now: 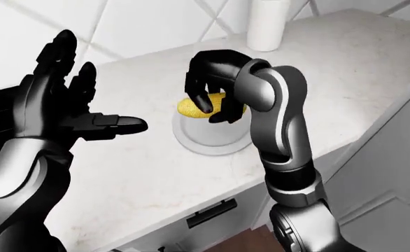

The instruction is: Pick the corn from the top rack in the oven and place it on the plate on the counter.

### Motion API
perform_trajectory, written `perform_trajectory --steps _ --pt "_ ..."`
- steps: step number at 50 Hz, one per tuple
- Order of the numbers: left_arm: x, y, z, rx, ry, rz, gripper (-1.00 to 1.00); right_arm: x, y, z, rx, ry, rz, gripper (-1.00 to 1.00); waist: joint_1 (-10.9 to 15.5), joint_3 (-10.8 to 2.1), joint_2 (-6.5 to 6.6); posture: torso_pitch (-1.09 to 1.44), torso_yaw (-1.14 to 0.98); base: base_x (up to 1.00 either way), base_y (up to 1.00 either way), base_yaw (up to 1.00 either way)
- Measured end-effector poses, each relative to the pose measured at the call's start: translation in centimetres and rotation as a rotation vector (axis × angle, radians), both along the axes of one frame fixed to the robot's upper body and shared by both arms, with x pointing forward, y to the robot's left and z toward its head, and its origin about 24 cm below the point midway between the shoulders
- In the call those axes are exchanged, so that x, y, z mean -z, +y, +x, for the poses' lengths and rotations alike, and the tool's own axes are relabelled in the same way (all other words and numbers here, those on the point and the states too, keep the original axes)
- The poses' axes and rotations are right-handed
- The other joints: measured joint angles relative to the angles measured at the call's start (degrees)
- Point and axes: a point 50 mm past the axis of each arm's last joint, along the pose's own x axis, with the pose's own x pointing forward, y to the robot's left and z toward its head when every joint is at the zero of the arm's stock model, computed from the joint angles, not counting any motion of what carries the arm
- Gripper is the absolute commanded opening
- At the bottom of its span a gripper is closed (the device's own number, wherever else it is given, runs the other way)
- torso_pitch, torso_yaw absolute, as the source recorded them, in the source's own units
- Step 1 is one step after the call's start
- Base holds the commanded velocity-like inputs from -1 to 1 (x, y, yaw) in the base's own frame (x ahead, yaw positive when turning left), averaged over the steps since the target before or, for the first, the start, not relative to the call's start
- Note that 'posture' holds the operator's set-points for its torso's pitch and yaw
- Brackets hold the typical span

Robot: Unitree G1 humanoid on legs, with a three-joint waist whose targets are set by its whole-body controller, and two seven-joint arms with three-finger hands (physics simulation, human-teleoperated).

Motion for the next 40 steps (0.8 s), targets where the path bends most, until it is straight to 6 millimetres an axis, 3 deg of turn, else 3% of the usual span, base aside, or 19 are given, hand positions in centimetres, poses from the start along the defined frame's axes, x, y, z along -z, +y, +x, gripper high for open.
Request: perform_trajectory --steps 5,9,17,40 --pt "-0.1 0.1 -0.1 -0.004 0.001 -0.001 1.0 0.3 0.0 0.1 0.006 -0.012 -0.037 -1.0 -0.1 0.03 -0.01 0.0 0.0 0.0 0.0 0.0" --pt "-0.1 0.1 -0.1 -0.003 0.0 -0.001 1.0 0.5 0.0 -0.1 0.002 -0.023 -0.056 -0.75 -0.1 -0.09 -0.04 0.0 0.0 0.0 0.0 0.0" --pt "-0.2 0.1 -0.2 -0.004 -0.006 -0.002 1.0 2.0 0.0 0.1 -0.004 0.009 -0.098 -0.48 -0.1 -0.13 -0.04 0.0 0.0 0.0 0.0 0.0" --pt "0.1 0.2 0.3 0.0 0.0 -0.004 1.0 2.3 -0.4 -0.2 -0.009 0.018 -0.126 -0.22 -0.2 -0.25 0.0 0.0 0.0 0.0 0.0 0.0"
